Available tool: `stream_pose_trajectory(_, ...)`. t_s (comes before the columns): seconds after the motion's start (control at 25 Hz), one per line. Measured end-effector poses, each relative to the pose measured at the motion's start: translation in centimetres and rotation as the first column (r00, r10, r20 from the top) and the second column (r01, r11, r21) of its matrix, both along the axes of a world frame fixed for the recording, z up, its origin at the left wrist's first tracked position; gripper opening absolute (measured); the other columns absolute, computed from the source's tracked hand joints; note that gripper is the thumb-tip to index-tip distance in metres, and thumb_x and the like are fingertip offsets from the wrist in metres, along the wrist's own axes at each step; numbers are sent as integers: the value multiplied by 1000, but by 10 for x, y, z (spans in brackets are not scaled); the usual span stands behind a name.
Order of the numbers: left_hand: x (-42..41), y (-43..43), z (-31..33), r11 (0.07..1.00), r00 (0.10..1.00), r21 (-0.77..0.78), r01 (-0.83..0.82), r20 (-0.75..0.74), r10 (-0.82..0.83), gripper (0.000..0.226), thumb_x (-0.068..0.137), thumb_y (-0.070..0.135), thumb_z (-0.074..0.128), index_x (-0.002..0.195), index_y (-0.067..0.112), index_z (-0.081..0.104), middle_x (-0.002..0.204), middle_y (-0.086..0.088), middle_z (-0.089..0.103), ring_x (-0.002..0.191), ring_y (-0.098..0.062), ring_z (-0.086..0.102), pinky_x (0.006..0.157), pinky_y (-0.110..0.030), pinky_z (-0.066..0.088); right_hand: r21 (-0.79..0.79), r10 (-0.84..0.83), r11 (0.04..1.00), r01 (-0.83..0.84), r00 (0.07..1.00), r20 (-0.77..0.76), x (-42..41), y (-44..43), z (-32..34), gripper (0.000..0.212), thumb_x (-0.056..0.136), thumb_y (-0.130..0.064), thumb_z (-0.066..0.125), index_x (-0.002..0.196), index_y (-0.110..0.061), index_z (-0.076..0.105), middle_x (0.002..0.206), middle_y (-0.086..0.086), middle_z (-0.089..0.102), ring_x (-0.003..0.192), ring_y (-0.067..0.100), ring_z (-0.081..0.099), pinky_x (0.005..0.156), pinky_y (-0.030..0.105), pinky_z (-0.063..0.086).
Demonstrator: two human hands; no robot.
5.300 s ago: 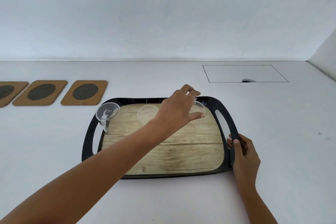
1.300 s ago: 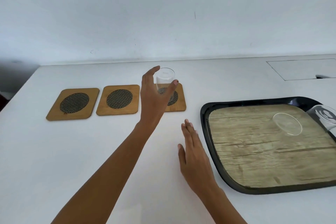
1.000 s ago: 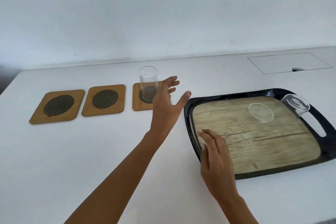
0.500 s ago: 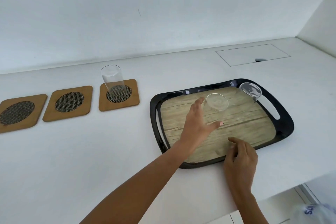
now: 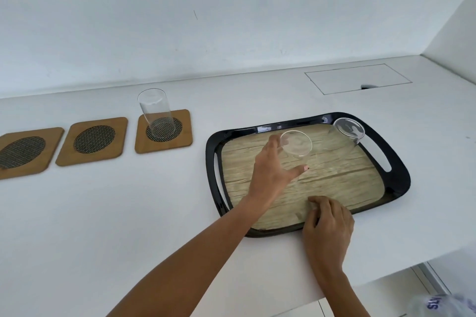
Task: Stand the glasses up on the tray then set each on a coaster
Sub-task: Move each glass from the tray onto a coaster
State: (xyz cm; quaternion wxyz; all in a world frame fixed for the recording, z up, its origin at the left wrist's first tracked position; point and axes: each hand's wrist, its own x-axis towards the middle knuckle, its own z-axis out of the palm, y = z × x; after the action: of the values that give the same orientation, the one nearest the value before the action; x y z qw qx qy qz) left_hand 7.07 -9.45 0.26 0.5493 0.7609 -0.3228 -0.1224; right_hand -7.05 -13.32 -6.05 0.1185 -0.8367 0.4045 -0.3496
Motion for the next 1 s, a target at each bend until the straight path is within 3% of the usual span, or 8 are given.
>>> stream_pose_trajectory(0.16, 5, 21, 14, 992, 994, -77, -105, -22, 104, 73, 64, 36, 86, 125, 30, 45, 116, 16, 59, 102, 13, 53, 90, -11, 46, 14, 45, 999, -45, 999, -2, 12, 5, 7, 24, 81, 5, 56, 97, -7, 68, 95, 11, 69, 97, 36, 60, 90, 49, 43)
stream_pose_trajectory(0.24, 11, 37, 22, 981, 988, -116, -154, -32, 151, 72, 63, 35, 87, 123, 31, 46, 108, 25, 56, 99, 17, 53, 89, -8, 46, 14, 95, 995, -95, 995, 18, 24, 14, 15, 26, 80, 9, 61, 99, -8, 68, 97, 11, 68, 98, 35, 60, 91, 46, 42)
stream_pose_trajectory(0.4, 28, 90, 40, 950, 965, -188, -250, 26, 260, 76, 62, 36, 88, 126, 27, 48, 119, 19, 61, 109, 8, 58, 94, -17, 51, -3, 276, 961, -277, 957, 91, 57, 46, 35, 28, 80, 10, 63, 102, -7, 67, 104, 10, 67, 103, 29, 58, 91, 39, 43)
stream_pose_trajectory(0.48, 41, 121, 48, 926, 938, -201, -321, 71, 340, 75, 62, 36, 87, 125, 25, 49, 118, 17, 61, 106, 9, 58, 91, -16, 52, -37, 399, 917, -398, 910, 112, 75, 65, 43, 28, 80, 11, 63, 102, -5, 66, 103, 11, 65, 102, 29, 57, 89, 40, 47)
stream_pose_trajectory(0.64, 71, 178, 55, 857, 866, -200, -475, 64, 496, 65, 62, 32, 88, 114, 28, 51, 107, 10, 64, 96, -3, 64, 87, -29, 56, -62, 582, 813, -579, 806, 108, 108, 105, 50, 26, 82, 9, 61, 104, -3, 67, 105, 12, 65, 104, 30, 56, 90, 41, 49)
stream_pose_trajectory(0.84, 104, 241, 50, 756, 753, -165, -634, 90, 651, 68, 62, 35, 88, 117, 17, 51, 111, 1, 65, 102, -19, 63, 88, -40, 56, -12, 753, 658, -753, 658, -9, 147, 150, 46, 30, 86, 0, 59, 116, -6, 62, 112, 11, 63, 110, 27, 56, 93, 38, 49)
stream_pose_trajectory(1.0, 126, 278, 43, 709, 703, -158, -688, 101, 704, 69, 61, 32, 89, 117, 20, 51, 107, 7, 62, 99, -17, 63, 85, -30, 56, 100, 812, 581, -807, 569, -127, 173, 175, 28, 38, 90, -9, 60, 127, -3, 55, 123, 14, 61, 121, 31, 53, 101, 42, 47)
